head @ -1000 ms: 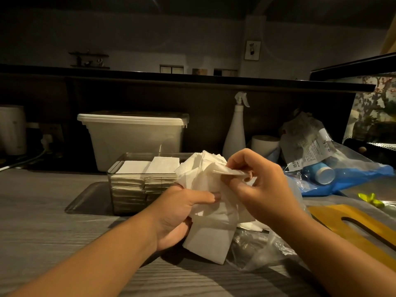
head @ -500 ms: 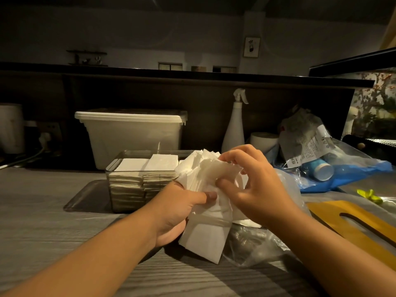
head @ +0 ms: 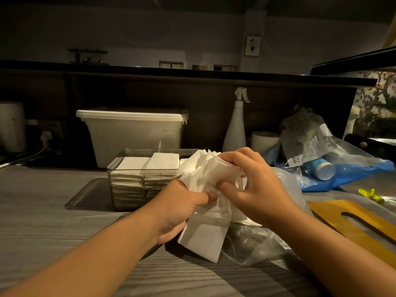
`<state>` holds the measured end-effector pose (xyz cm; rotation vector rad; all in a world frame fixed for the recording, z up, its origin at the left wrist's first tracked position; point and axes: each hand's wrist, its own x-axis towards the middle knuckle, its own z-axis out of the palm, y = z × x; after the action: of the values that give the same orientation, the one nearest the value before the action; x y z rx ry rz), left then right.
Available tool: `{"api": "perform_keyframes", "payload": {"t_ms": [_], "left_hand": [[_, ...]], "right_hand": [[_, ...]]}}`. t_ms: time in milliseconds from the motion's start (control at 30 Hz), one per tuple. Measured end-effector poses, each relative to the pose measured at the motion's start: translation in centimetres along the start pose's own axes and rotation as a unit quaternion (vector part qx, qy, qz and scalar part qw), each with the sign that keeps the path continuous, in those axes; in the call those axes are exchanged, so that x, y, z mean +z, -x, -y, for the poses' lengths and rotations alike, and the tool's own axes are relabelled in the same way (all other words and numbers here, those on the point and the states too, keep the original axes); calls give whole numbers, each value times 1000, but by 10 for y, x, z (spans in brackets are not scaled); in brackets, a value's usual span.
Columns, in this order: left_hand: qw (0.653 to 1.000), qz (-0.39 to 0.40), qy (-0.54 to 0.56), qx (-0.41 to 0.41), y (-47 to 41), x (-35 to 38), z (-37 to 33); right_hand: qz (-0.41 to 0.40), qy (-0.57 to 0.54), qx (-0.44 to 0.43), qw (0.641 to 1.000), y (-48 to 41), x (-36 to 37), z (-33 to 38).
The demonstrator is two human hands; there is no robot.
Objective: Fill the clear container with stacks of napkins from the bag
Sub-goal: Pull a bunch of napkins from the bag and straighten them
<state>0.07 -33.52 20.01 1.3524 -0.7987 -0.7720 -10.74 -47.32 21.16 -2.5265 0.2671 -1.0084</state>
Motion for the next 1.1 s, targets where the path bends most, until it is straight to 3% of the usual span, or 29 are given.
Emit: {"api": "perform_keyframes", "payload": {"t_ms": [333, 467, 633, 733, 800, 900, 1100], "left_hand": [[998, -1, 58, -13, 0, 0, -3], [993, 74, 90, -34, 4, -4, -10], [996, 34, 72, -32, 3, -2, -9], [996, 0, 87, -25, 2, -2, -13], [995, -17, 102, -8, 3, -3, -18], [991, -30, 128, 27, 6, -5, -26], [995, -19, 101, 14, 3, -9, -21]], "right_hand": [[-30, 12, -41, 999, 1, -4, 5], [-63, -44, -6, 997, 2, -4, 6], [-128, -80, 34, 988, -4, -9, -2], [-154, -175, 91, 968, -10, -15, -9], [-158, -290, 114, 937, -13, -23, -10], [-110, -448, 105, 881, -15, -32, -7], [47, -489, 42, 870, -9, -26, 4]]}}
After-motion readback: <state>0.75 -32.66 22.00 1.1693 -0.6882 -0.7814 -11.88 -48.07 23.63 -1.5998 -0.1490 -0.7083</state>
